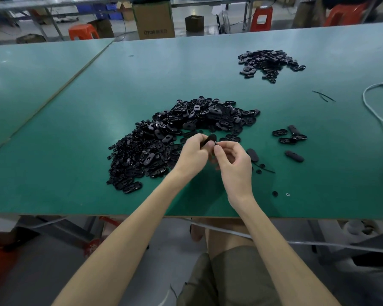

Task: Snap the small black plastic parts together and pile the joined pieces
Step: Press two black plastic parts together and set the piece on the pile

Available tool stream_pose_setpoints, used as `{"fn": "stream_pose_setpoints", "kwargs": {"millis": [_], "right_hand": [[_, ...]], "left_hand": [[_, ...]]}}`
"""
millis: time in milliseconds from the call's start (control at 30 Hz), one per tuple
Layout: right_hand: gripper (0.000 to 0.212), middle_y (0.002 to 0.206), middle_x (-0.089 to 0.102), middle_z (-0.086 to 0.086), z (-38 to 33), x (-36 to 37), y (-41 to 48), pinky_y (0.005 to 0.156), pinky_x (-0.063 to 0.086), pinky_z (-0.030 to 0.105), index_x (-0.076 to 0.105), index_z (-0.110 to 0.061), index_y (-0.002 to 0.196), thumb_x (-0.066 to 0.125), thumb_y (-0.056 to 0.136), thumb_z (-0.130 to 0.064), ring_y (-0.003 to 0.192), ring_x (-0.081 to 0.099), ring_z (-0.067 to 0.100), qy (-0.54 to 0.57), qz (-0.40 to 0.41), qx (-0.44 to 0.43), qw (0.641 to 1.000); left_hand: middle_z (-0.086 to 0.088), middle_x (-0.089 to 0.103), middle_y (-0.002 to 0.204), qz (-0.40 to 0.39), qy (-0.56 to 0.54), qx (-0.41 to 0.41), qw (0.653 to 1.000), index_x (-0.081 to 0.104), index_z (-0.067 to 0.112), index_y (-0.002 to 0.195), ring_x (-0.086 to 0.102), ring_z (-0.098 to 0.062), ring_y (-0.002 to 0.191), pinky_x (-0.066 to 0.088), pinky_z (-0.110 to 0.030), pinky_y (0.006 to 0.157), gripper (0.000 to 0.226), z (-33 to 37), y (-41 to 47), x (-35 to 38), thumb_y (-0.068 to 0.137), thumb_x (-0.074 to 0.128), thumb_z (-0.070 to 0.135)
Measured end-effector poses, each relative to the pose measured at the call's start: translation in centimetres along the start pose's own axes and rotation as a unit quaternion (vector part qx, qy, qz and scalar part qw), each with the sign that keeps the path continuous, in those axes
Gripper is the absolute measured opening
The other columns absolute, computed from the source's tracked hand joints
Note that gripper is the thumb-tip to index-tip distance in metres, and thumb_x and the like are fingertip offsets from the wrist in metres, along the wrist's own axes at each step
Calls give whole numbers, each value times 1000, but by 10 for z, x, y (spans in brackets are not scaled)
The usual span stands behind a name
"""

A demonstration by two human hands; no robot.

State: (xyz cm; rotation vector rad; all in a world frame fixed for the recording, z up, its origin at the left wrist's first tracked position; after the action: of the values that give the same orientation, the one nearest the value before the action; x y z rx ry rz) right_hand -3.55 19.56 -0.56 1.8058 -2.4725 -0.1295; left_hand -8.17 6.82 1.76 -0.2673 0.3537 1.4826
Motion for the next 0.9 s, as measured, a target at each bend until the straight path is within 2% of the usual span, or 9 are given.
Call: {"fn": "stream_pose_setpoints", "kwargs": {"millis": [133,233,400,533,667,767,900], "right_hand": [[4,89,74,0,3,-6,0,67,55,22,67,-19,98,67,101,-16,75,71,9,13,33,7,999],[5,83,73,-2,4,-7,0,64,54,20,67,-17,97,67,101,-14,69,70,6,20,40,9,999],[5,84,74,4,6,-6,1,63,53,20,64,-14,99,64,103,-17,68,69,7,19,36,19,999],[5,86,73,3,6,-6,2,64,54,22,63,-11,102,61,104,-15,71,70,9,31,41,23,998],[3,87,73,3,5,-6,2,63,53,22,64,-13,100,62,102,-12,74,71,12,43,41,20,998],[7,90,74,0,4,-7,2,64,53,22,67,-17,101,62,101,-11,76,72,13,55,40,12,998],[13,88,76,-4,3,-7,1,64,53,21,71,-20,101,63,100,-10,76,71,12,64,40,10,997]], "left_hand": [[2,63,78,-4,-56,-3,998,63,7,95,59,2,61,50,-16,64,14,-6,-8,13,105,54,5],[2,66,74,0,-73,17,997,68,4,97,59,-3,62,50,-19,67,11,-9,-9,9,103,60,9],[3,69,73,-4,-136,29,990,70,2,104,61,-10,63,50,-20,66,9,-14,-13,6,101,64,9],[0,70,77,11,-171,39,984,70,9,116,65,-11,68,53,-23,70,18,-18,-13,3,98,68,8],[-3,75,87,1,-203,54,978,74,12,115,68,-13,75,57,-24,75,21,-17,-15,2,97,68,3],[3,78,102,-12,-186,67,980,74,21,116,72,-11,92,58,-28,88,31,-15,-16,5,98,64,-2],[0,79,105,-12,-172,77,982,74,24,116,73,-12,92,57,-25,89,33,-13,-17,4,97,64,-1]]}}
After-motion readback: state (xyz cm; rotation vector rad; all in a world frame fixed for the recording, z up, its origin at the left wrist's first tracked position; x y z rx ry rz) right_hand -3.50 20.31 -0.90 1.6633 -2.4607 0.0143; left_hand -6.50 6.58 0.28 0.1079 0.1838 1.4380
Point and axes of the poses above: each hand's wrist, its own y-axis towards the middle knuckle, its own x-axis out of the palm, z = x × y, the point moved 7 cm from there along y, towards the middle knuckle
